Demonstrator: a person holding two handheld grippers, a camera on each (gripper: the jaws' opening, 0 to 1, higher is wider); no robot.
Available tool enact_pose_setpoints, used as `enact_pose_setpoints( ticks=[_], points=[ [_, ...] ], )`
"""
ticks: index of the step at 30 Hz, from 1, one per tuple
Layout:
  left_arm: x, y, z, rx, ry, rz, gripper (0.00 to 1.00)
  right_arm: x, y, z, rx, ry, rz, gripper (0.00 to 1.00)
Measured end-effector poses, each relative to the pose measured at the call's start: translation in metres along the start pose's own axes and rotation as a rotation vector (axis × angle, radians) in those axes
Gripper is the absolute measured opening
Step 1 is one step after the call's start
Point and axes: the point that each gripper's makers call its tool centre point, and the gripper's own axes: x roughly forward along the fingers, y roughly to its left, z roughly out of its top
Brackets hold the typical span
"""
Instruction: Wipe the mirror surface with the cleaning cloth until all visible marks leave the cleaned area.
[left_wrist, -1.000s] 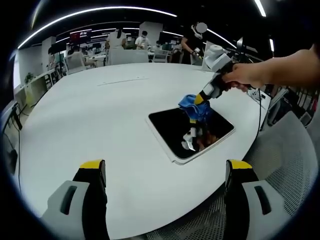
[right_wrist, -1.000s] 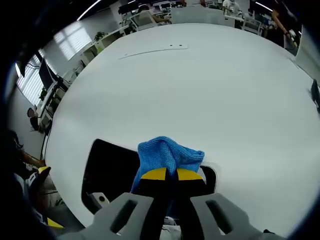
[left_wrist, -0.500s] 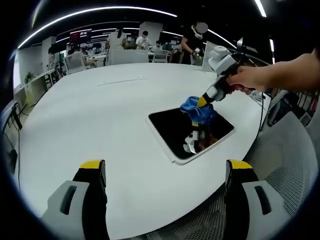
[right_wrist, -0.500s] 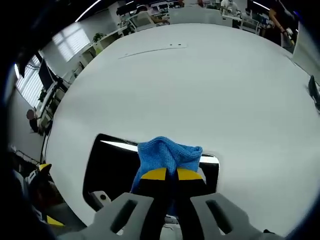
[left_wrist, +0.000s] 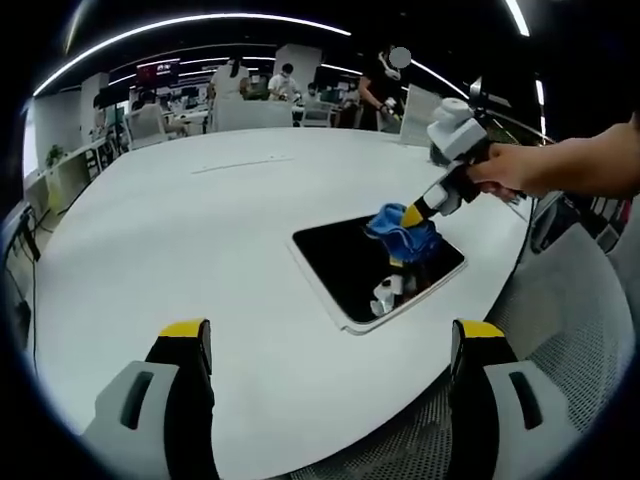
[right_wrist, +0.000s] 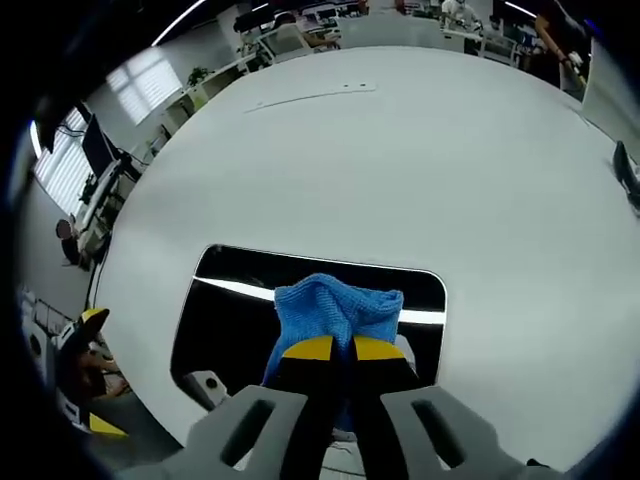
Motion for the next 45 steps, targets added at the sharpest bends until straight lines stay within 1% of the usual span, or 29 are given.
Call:
enact_pose_setpoints(
  ticks=[3, 8, 12, 14, 18, 23, 33, 36, 41, 45],
  points=[
    [0.0, 0.003, 0.001, 0.01, -0.006, 0.014, 0.99, -0.002, 0.001, -0.003, 0.0, 0.0, 0.005, 0.0],
    [0.0, 0.003, 0.001, 0.003, -0.006, 0.013, 0.99, -0.006, 0.003, -0.012, 0.0, -0.018, 0.013, 0.0],
    [0.0, 0.002, 0.001, 0.007, -0.006, 0.01, 0.99, -0.01, 0.006, -0.02, 0.015, -0.015, 0.018, 0.0],
    [0.001, 0.001, 0.001, 0.008, -0.003, 0.004, 0.99, -0.011, 0.007, -0.022, 0.003, -0.017, 0.017, 0.0],
    [0.002, -0.001, 0.0, 0.009, 0.0, -0.001, 0.99, -0.014, 0.009, -0.029, 0.025, -0.02, 0.028, 0.0],
    [0.002, -0.002, 0.0, 0.008, 0.002, -0.008, 0.99, -0.018, 0.01, -0.038, 0.039, -0.002, 0.034, 0.0],
    [0.003, -0.005, 0.001, 0.001, 0.0, -0.022, 0.99, -0.025, 0.013, -0.053, 0.07, 0.003, 0.048, 0.0],
    [0.004, -0.005, 0.0, 0.001, 0.0, -0.027, 0.99, -0.027, 0.014, -0.058, 0.091, 0.019, 0.054, 0.0],
    [0.004, -0.006, 0.0, 0.002, 0.001, -0.028, 0.99, -0.03, 0.015, -0.065, 0.093, 0.022, 0.055, 0.0],
    [0.004, -0.006, 0.0, -0.002, 0.0, -0.025, 0.99, -0.033, 0.018, -0.071, 0.06, 0.02, 0.049, 0.0]
  ],
)
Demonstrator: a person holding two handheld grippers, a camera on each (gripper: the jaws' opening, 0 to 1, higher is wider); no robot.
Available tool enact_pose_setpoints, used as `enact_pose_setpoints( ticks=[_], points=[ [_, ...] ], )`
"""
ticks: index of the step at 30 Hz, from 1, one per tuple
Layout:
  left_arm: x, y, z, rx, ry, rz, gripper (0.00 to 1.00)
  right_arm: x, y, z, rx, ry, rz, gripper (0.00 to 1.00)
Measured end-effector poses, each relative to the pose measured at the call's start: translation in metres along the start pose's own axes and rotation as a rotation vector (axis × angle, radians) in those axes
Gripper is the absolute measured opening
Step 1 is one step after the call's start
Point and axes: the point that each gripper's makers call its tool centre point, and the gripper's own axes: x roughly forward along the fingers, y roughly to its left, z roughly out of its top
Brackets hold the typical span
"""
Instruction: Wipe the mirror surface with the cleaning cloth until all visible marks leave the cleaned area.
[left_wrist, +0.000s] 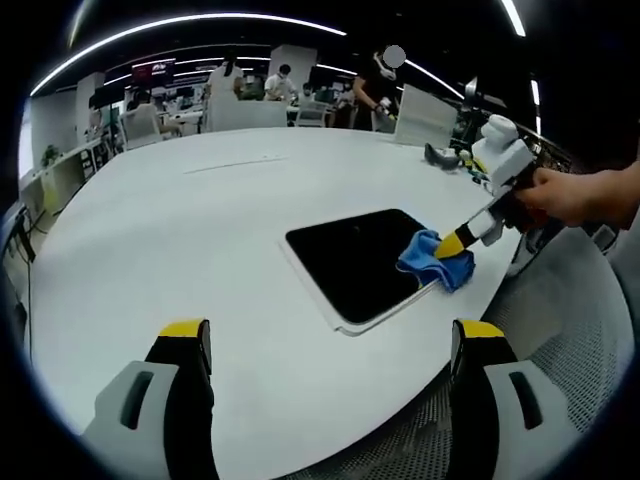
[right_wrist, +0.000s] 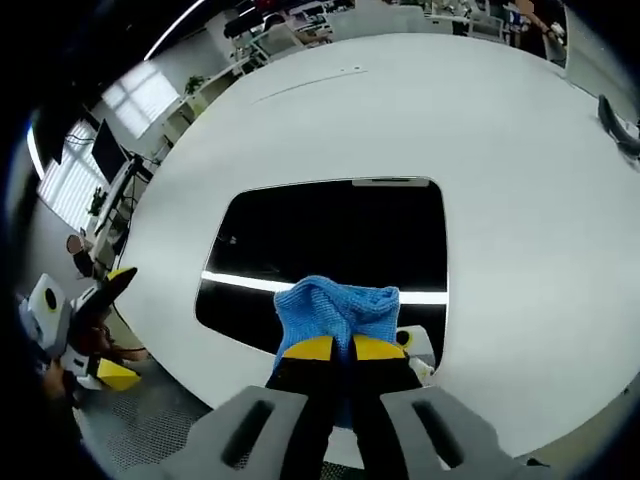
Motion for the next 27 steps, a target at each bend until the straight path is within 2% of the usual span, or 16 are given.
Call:
enact_pose_setpoints(
  ticks=[8, 19, 27],
  points=[
    [-0.0003, 0.0022, 0.0003, -0.008, -0.003, 0.01, 0.99, -0.0029, 0.0015, -0.0071, -0.007, 0.014, 0.004, 0.0],
    [-0.0005, 0.0026, 0.0001, -0.009, -0.002, 0.011, 0.99, -0.0022, 0.003, -0.0072, -0.053, 0.017, -0.005, 0.0],
    [-0.0003, 0.0024, -0.0006, -0.007, 0.003, 0.009, 0.99, -0.003, -0.0013, -0.0061, -0.043, 0.025, -0.005, 0.0]
  ],
)
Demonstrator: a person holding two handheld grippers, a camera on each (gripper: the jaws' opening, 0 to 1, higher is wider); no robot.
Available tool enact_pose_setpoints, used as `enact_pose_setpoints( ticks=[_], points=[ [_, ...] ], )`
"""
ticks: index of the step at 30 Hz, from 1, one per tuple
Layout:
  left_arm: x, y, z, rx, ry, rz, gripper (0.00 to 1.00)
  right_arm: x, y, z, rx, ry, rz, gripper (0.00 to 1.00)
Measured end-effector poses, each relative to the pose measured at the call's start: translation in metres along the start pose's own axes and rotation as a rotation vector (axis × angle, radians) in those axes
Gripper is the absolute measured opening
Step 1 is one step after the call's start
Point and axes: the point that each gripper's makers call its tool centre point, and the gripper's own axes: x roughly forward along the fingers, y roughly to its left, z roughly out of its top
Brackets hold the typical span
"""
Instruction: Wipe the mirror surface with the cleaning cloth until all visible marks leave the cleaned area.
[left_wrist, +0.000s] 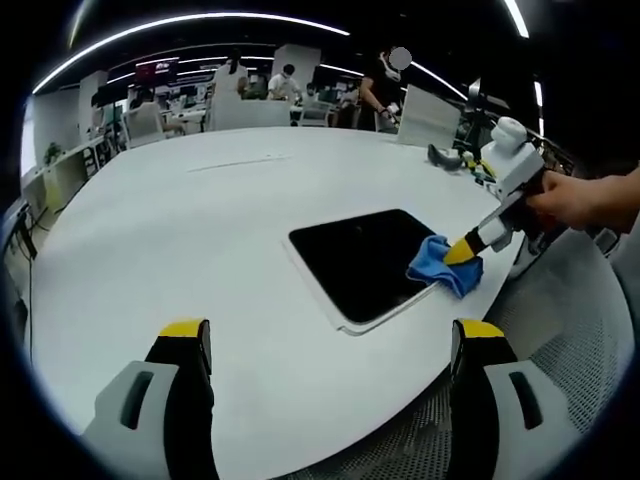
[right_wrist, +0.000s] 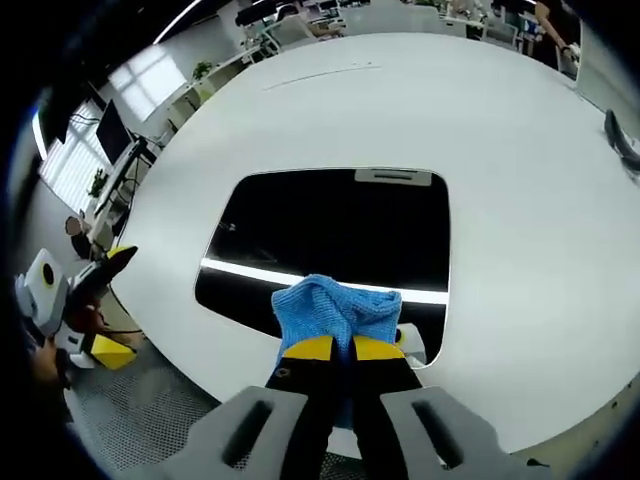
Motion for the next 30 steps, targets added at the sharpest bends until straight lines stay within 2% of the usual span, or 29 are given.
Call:
enact_pose_setpoints(
  ticks=[19, 30],
  points=[
    [0.0, -0.001, 0.001, -0.004, -0.005, -0.001, 0.99, -0.006, -0.017, -0.002, 0.006, -0.014, -0.01, 0.0],
    [0.0, 0.0, 0.001, -0.007, -0.006, 0.0, 0.99, -0.011, -0.034, -0.003, 0.032, -0.019, -0.026, 0.0]
  ],
)
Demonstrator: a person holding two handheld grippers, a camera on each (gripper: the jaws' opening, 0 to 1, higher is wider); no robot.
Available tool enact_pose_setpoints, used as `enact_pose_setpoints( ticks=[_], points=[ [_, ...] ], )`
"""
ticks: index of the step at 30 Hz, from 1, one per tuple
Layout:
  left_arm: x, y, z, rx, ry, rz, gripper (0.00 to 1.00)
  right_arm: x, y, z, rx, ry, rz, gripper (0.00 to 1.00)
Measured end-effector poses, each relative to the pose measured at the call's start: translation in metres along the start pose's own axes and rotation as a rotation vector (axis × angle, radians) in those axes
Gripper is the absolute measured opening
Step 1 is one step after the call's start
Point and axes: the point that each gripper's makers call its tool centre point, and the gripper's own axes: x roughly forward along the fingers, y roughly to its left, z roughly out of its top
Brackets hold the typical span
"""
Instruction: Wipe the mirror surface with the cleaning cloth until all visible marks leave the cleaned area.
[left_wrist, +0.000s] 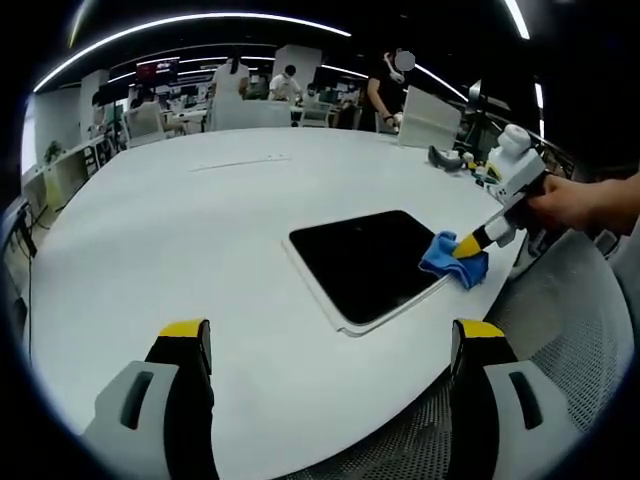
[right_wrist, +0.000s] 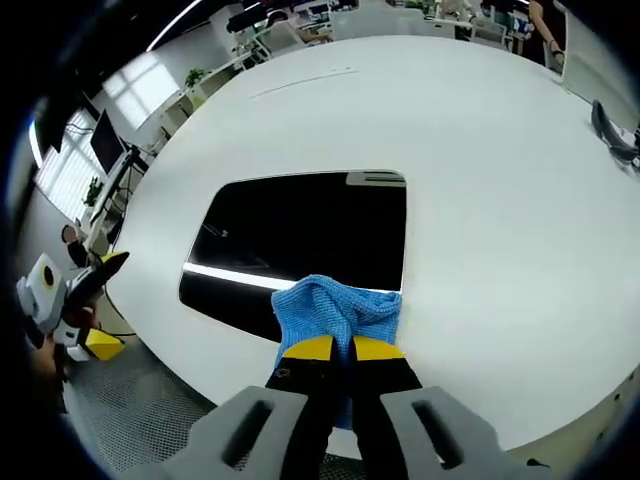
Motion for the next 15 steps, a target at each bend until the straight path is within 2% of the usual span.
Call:
enact_pose_setpoints(
  ticks=[8, 15],
  points=[
    [0.0, 0.0, 0.0, -0.001, -0.003, -0.001, 0.99, -0.004, -0.015, -0.001, 0.035, 0.001, -0.013, 0.0],
    [0.0, 0.001, 0.002, -0.007, -0.012, 0.004, 0.99, -0.005, -0.018, -0.001, 0.042, -0.001, -0.019, 0.0]
  ],
)
